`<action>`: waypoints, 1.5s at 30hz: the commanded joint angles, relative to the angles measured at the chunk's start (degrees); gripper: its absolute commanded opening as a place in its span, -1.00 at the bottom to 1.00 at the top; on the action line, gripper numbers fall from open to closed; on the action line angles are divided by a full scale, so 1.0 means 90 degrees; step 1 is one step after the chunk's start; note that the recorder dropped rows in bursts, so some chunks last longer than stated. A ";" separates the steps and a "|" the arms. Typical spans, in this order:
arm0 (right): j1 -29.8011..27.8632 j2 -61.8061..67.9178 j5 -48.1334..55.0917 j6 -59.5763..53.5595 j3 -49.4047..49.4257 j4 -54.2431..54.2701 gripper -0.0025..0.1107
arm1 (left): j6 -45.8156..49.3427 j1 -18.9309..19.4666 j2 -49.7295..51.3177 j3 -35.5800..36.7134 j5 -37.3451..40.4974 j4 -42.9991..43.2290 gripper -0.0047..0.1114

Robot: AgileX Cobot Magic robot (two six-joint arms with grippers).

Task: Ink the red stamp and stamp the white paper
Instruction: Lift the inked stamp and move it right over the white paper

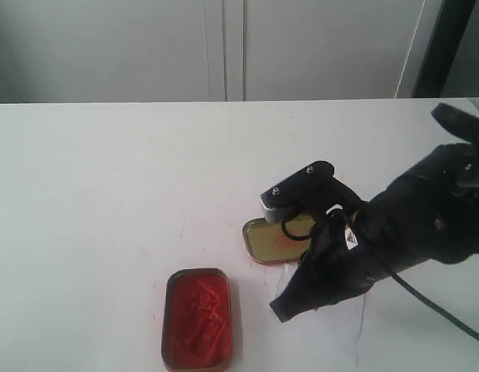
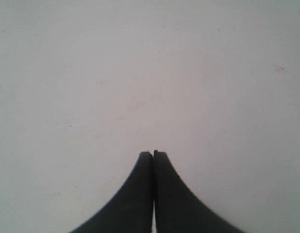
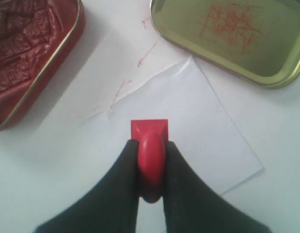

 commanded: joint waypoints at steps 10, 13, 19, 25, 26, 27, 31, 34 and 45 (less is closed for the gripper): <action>-0.0040 -0.0047 -0.1563 0.0347 0.0863 -0.0656 -0.96 | -0.0023 0.0004 -0.0022 0.0062 0.0103 0.0001 -0.92; -0.0040 -0.0047 -0.1678 0.0379 0.0927 -0.0656 -0.96 | -0.0023 0.0004 -0.0022 0.0062 0.0103 0.0001 -0.92; -0.0186 0.0163 -0.1660 0.0745 0.0927 -0.0669 -0.96 | -0.0023 0.0004 -0.0022 0.0062 0.0103 0.0001 -0.92; -0.0391 0.0248 -0.1715 0.0838 0.0927 -0.0650 -0.96 | -0.0023 0.0004 -0.0022 0.0062 0.0103 0.0001 -0.92; -0.0391 0.0248 -0.1715 0.0838 0.0927 -0.0650 -0.96 | -0.0023 0.0004 -0.0022 0.0062 0.0103 0.0001 -0.92; -0.0391 0.0248 -0.1715 0.0838 0.0927 -0.0650 -0.96 | -0.0023 0.0004 -0.0022 0.0062 0.0103 0.0001 -0.92; -0.0391 0.0248 -0.1772 0.0863 0.0927 -0.0650 -0.96 | -0.0023 0.0004 -0.0022 0.0062 0.0103 0.0001 -0.92; -0.0391 0.0413 -0.1823 0.0889 0.0927 -0.0650 -0.96 | -0.0023 0.0004 -0.0022 0.0062 0.0103 0.0001 -0.92; -0.0391 0.2133 -0.1209 0.0992 0.0927 -0.0512 -0.96 | -0.0023 0.0004 -0.0022 0.0062 0.0103 0.0001 -0.92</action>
